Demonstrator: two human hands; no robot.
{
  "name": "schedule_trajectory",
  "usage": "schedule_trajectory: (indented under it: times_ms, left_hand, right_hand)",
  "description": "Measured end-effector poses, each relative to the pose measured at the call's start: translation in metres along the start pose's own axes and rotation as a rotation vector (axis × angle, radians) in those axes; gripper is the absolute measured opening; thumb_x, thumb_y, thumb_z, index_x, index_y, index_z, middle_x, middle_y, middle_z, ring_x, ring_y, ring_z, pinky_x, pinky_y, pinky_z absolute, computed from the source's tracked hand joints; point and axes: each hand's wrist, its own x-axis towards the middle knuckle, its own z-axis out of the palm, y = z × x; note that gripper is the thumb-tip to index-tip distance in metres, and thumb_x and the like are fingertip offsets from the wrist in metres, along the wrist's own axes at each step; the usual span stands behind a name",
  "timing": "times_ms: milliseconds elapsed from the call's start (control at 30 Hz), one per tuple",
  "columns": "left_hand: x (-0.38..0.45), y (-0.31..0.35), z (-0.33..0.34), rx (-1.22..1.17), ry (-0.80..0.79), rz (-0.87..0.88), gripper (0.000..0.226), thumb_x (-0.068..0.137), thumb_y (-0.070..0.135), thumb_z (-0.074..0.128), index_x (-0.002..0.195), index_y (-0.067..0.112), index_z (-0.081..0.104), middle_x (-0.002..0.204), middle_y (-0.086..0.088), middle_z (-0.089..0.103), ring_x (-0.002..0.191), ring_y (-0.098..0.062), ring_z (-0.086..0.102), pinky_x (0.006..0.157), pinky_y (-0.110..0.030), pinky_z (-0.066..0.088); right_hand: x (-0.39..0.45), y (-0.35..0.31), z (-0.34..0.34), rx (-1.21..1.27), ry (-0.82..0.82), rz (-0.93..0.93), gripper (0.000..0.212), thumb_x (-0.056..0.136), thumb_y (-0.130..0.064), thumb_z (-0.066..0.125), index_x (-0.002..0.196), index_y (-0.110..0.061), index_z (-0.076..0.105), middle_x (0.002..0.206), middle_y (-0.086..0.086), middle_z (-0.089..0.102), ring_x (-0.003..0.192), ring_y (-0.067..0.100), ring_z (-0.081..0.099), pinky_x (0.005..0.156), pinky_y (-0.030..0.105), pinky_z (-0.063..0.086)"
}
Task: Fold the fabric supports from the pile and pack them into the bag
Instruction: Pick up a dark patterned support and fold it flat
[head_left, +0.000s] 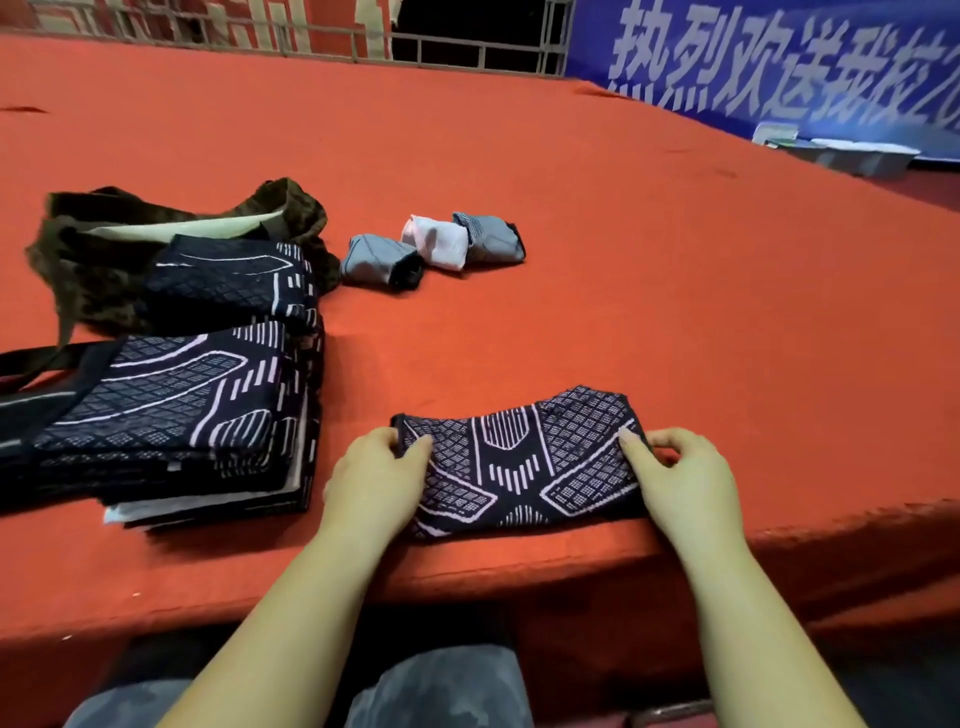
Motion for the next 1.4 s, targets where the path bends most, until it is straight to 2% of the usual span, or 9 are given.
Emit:
schedule_trajectory:
  times_ms: [400,600,700,833,933,1033,1100,1200,1400]
  left_hand:
    - [0.024,0.006,0.004,-0.262,0.274,0.046,0.03,0.093,0.033,0.044,0.089,0.011,0.065,0.094,-0.003,0.066,0.094,-0.023,0.059,0.085,-0.035,0.044]
    - [0.045,0.0,0.008,0.055,0.237,-0.048,0.03,0.088,0.028,0.044,0.105,0.019,0.066,0.114,-0.011,0.062,0.108,-0.035,0.054,0.097,-0.047,0.042]
    - [0.046,0.001,0.009,0.116,0.242,-0.033,0.03,0.09,0.025,0.049,0.115,0.017,0.064,0.124,-0.011,0.057,0.115,-0.034,0.049,0.101,-0.045,0.038]
    - [0.036,0.008,0.009,0.211,0.254,0.011,0.064,0.087,0.034,0.059,0.142,0.011,0.036,0.149,-0.015,0.029,0.132,-0.034,0.03,0.108,-0.046,0.025]
    - [0.022,0.014,0.015,0.392,0.362,0.316,0.064,0.081,0.028,0.055,0.139,0.005,0.041,0.145,-0.021,0.037,0.127,-0.038,0.039,0.101,-0.05,0.035]
    - [0.014,0.025,0.025,0.487,0.183,0.58,0.051,0.08,0.026,0.039,0.124,0.009,0.06,0.132,-0.016,0.056,0.119,-0.034,0.054,0.097,-0.046,0.043]
    - [0.016,0.025,0.028,0.623,-0.022,0.494,0.051,0.094,0.033,0.032,0.142,0.015,0.041,0.152,-0.01,0.033,0.14,-0.026,0.031,0.113,-0.04,0.024]
    - [0.027,0.007,0.026,0.735,-0.147,0.343,0.063,0.099,0.05,0.021,0.152,0.022,0.002,0.16,0.001,-0.003,0.147,-0.016,-0.005,0.119,-0.035,-0.002]
    - [0.028,0.008,0.02,0.622,-0.081,0.309,0.063,0.098,0.051,0.027,0.152,0.023,0.008,0.16,-0.003,-0.003,0.147,-0.019,-0.005,0.117,-0.04,0.0]
  right_hand:
    - [0.042,-0.027,0.02,0.415,-0.095,0.031,0.017,0.084,-0.027,0.068,0.072,-0.016,0.063,0.116,-0.001,0.064,0.107,0.015,0.057,0.095,0.03,0.039]
    - [0.057,-0.02,0.04,0.083,-0.041,-0.048,0.022,0.079,-0.035,0.07,0.066,-0.024,0.057,0.092,-0.002,0.066,0.1,0.028,0.059,0.092,0.041,0.044]
    - [0.054,-0.019,0.046,0.008,-0.048,-0.065,0.013,0.082,-0.037,0.066,0.083,-0.025,0.061,0.098,0.0,0.067,0.104,0.027,0.057,0.095,0.045,0.043]
    - [0.04,-0.034,0.04,-0.068,0.047,-0.165,0.053,0.086,-0.032,0.063,0.134,-0.016,0.046,0.145,0.008,0.041,0.136,0.025,0.033,0.114,0.04,0.022]
    - [0.01,-0.062,0.046,-0.062,-0.067,-0.447,0.049,0.091,-0.03,0.054,0.137,-0.017,0.046,0.146,0.004,0.041,0.14,0.022,0.029,0.117,0.041,0.018]
    - [-0.01,-0.075,0.064,-0.17,-0.395,-0.558,0.051,0.095,-0.036,0.034,0.145,-0.026,0.033,0.155,-0.004,0.024,0.146,0.013,0.009,0.119,0.033,0.004]
    - [-0.006,-0.068,0.071,-0.365,-0.495,-0.497,0.053,0.099,-0.044,0.029,0.15,-0.031,0.016,0.159,-0.005,0.004,0.146,0.012,-0.005,0.117,0.034,-0.005]
    - [0.01,-0.051,0.064,-0.534,-0.49,-0.344,0.067,0.094,-0.062,0.023,0.151,-0.034,0.001,0.159,-0.005,-0.009,0.145,0.013,-0.012,0.117,0.039,-0.008]
    - [0.02,-0.045,0.053,-0.616,-0.437,-0.294,0.07,0.094,-0.061,0.018,0.152,-0.026,0.0,0.159,0.0,-0.007,0.146,0.015,-0.011,0.117,0.042,-0.008]
